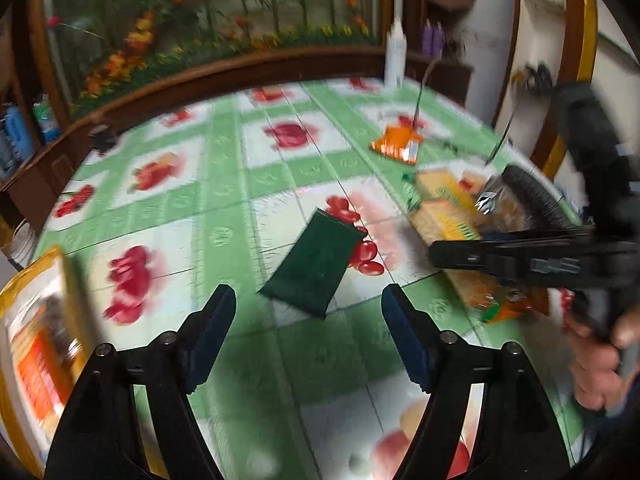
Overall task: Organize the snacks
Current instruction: 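Grasp the dark green packet with the left gripper while the right grasps a yellow WEIDAN cracker pack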
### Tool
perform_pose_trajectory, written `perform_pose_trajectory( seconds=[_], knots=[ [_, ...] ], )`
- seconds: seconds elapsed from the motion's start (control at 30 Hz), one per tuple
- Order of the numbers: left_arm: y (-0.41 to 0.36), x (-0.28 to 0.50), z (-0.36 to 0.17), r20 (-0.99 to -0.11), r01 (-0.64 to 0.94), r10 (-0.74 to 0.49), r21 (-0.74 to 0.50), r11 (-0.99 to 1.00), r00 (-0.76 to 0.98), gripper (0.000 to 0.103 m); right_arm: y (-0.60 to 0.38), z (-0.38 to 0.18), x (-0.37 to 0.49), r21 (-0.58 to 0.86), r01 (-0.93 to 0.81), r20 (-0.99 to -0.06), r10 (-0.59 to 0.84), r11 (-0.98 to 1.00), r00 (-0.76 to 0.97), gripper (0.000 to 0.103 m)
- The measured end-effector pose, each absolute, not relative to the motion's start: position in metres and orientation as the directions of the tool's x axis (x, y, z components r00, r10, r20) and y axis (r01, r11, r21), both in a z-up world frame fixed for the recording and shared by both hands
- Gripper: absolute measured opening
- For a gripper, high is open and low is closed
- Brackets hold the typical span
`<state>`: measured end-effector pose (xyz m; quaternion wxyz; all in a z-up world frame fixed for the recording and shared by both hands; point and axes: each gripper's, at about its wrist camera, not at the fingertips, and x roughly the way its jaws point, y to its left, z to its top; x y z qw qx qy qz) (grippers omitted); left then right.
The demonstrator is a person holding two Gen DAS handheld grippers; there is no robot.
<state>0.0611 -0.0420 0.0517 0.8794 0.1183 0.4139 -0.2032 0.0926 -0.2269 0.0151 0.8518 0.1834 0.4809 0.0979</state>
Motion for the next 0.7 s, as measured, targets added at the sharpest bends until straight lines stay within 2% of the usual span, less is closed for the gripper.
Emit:
perform_pose_trajectory(
  seconds=[0.17, 0.27, 0.3, 0.4, 0.43, 0.7],
  knots=[
    [-0.064, 0.085, 0.025, -0.822, 0.473, -0.197, 0.098, 0.876, 0.534, 0.075, -0.231, 0.015, 0.095, 0.435, 0.02, -0.777, 0.364, 0.9, 0.514, 0.047],
    [-0.061, 0.095, 0.015, -0.822, 0.447, -0.224, 0.041, 0.893, 0.524, 0.075, -0.229, 0.014, 0.096, 0.441, 0.019, -0.777, 0.372, 0.897, 0.507, 0.047],
    [-0.057, 0.095, 0.015, -0.818, 0.435, -0.238, 0.017, 0.9, 0.523, 0.072, -0.227, 0.014, 0.095, 0.444, 0.016, -0.777, 0.375, 0.896, 0.506, 0.047],
    [-0.048, 0.089, 0.016, -0.807, 0.405, -0.241, -0.002, 0.914, 0.539, 0.049, -0.223, 0.015, 0.095, 0.441, 0.005, -0.775, 0.378, 0.897, 0.506, 0.047],
    [-0.045, 0.085, 0.017, -0.807, 0.395, -0.236, -0.004, 0.919, 0.541, 0.045, -0.222, 0.014, 0.094, 0.439, 0.002, -0.775, 0.378, 0.899, 0.506, 0.047],
    [-0.01, 0.049, 0.017, -0.81, 0.25, -0.176, -0.038, 0.968, 0.56, 0.044, -0.194, 0.007, 0.091, 0.404, -0.061, -0.792, 0.382, 0.913, 0.476, 0.047]
  ],
)
